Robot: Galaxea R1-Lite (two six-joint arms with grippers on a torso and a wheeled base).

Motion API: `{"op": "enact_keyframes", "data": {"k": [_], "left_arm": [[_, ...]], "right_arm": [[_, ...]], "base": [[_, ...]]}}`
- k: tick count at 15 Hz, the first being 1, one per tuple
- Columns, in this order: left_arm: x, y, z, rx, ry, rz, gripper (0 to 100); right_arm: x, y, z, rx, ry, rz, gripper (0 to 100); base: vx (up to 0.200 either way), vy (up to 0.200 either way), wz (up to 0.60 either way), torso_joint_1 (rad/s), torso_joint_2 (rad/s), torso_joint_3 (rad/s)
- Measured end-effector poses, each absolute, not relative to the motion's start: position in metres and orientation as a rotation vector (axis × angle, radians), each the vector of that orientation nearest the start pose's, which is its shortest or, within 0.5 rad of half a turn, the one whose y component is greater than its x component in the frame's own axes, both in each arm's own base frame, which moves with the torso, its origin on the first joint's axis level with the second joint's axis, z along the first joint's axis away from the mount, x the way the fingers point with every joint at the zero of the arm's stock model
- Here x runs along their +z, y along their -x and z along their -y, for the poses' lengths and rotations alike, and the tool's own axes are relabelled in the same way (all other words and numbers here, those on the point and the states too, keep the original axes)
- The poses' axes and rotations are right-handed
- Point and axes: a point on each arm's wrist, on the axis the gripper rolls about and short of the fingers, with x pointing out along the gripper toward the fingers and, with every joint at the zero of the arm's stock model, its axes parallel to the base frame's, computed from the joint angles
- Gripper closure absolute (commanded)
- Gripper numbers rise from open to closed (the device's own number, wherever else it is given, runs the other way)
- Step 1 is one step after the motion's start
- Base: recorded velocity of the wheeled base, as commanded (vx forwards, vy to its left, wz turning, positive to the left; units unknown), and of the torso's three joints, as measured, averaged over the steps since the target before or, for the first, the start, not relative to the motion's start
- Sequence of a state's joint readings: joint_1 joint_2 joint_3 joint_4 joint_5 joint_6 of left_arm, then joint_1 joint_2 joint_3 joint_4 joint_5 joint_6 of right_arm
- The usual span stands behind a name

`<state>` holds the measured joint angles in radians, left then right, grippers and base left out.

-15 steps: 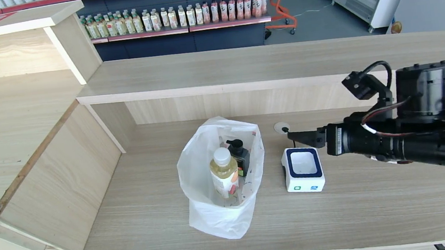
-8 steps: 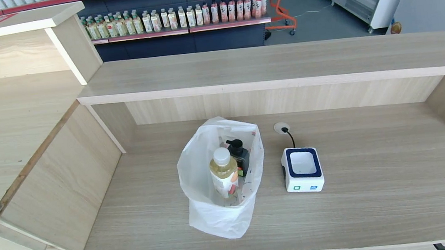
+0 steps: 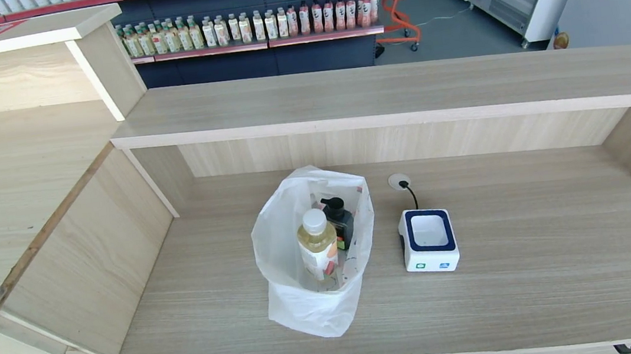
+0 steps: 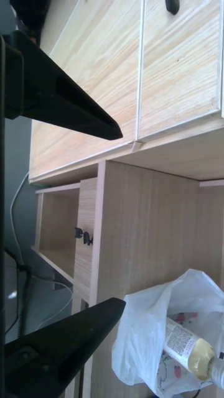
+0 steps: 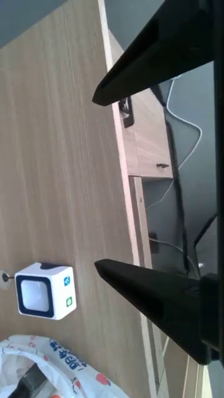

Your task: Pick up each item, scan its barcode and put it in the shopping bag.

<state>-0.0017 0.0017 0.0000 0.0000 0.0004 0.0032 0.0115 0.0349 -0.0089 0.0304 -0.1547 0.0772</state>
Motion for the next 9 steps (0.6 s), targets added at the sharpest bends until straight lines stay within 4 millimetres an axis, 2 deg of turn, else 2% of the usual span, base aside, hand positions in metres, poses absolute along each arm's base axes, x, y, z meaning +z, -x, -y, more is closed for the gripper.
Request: {"op": "enact_keyframes", "data": {"k": [9], "left_arm": [[0.0755, 0.0227, 0.0000, -0.002, -0.004, -0.001, 0]], "right_arm": [[0.0735, 0.0240, 0.0034, -0.138, -0.087, -0.021, 100]], "base": [[0.000, 0.000, 0.00, 0.000, 0.00, 0.000]]}}
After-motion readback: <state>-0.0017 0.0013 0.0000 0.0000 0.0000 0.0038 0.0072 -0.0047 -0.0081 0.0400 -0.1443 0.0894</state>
